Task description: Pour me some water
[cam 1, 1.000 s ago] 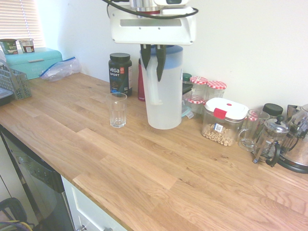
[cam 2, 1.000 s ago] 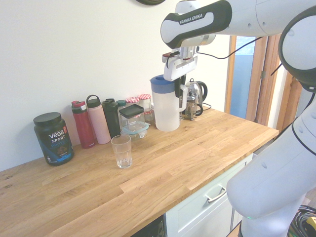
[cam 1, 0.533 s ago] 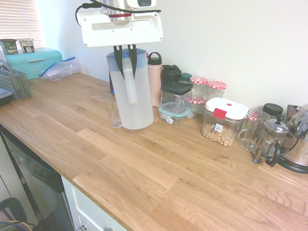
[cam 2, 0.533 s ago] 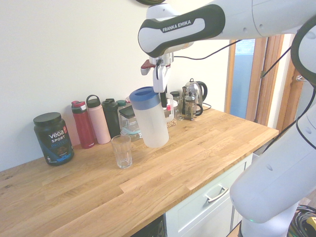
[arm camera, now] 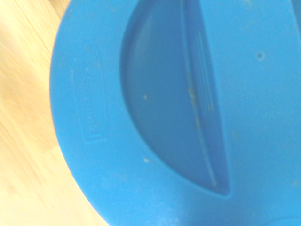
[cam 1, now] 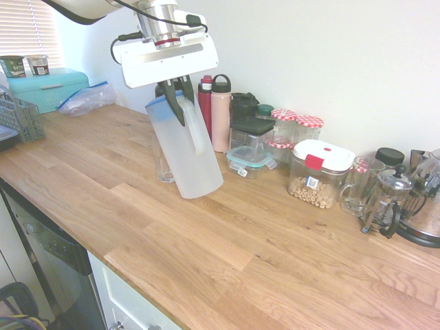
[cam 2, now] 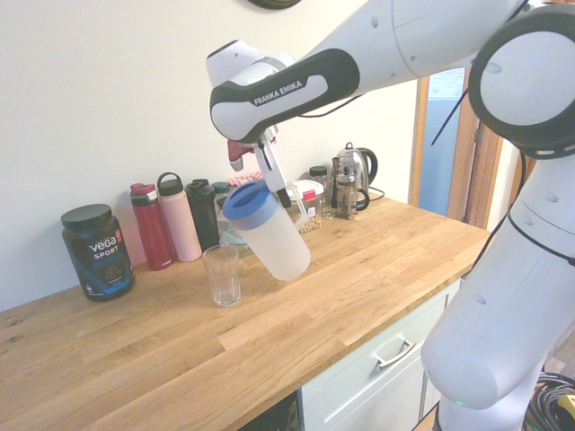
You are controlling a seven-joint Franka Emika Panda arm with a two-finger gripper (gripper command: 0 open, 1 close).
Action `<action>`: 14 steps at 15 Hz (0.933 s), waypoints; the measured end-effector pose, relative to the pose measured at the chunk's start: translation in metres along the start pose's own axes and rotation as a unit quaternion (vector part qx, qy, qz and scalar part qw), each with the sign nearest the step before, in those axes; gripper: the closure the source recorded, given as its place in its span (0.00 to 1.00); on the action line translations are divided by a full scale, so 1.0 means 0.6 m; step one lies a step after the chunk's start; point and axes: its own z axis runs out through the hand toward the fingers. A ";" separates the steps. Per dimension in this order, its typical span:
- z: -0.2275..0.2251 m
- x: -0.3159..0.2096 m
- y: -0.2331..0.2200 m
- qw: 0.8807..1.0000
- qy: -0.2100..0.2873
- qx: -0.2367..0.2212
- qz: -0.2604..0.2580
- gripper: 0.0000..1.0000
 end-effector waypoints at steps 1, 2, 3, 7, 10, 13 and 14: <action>0.005 0.008 -0.002 1.000 -0.006 -0.012 -0.006 1.00; 0.010 0.013 -0.007 1.000 -0.012 -0.026 -0.012 1.00; 0.014 0.017 -0.014 0.999 -0.017 -0.038 -0.019 1.00; 0.024 0.030 -0.050 0.995 -0.038 -0.082 -0.042 1.00; 0.028 0.039 -0.077 0.991 -0.048 -0.107 -0.057 1.00; 0.027 0.045 -0.098 0.988 -0.056 -0.130 -0.067 1.00; 0.027 0.046 -0.103 0.986 -0.058 -0.138 -0.069 1.00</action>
